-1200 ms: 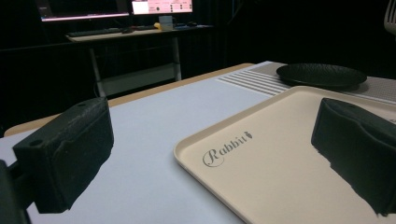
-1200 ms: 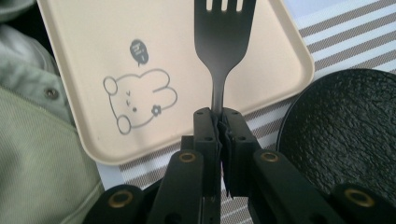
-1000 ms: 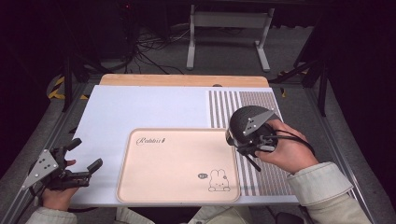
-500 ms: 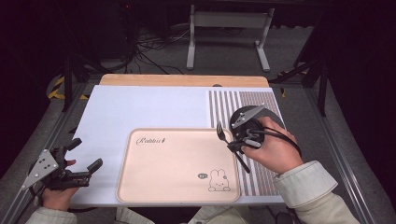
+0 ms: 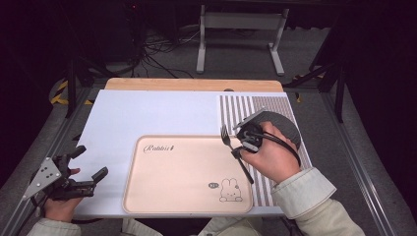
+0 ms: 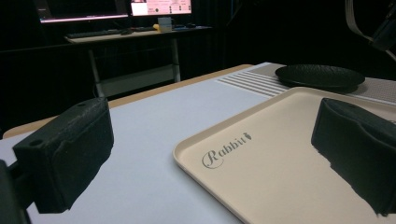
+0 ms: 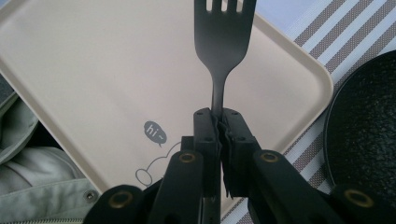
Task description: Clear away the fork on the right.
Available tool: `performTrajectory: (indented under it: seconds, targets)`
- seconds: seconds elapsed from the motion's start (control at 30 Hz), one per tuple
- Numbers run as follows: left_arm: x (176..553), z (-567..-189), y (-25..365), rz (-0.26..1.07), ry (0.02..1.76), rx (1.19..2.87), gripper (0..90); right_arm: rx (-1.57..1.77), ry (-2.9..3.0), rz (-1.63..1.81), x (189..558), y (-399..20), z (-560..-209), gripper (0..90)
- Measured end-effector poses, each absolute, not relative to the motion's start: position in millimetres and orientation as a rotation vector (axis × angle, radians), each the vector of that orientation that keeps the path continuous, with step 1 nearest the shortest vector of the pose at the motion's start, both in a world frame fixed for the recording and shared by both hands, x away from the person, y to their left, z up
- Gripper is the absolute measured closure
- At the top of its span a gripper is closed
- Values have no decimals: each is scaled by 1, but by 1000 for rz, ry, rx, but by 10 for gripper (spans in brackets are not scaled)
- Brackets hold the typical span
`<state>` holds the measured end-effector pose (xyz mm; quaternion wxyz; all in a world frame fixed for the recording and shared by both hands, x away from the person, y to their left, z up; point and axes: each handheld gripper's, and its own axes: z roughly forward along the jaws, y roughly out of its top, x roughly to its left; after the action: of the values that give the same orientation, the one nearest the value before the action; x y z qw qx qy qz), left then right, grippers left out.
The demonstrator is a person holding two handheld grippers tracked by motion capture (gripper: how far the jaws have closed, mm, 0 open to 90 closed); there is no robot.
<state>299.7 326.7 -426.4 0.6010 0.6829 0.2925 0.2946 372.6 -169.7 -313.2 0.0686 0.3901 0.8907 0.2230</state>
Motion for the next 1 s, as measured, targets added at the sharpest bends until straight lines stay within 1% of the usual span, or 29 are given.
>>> performTrajectory:
  seconds: [0.57,1.0]
  targets:
    - [300,-426,327,678,674,1581,0,1427,2643,521,385,-143,-343,861]
    - [300,-426,327,675,677,1575,0,1513,2683,479,394,-134,-367,861]
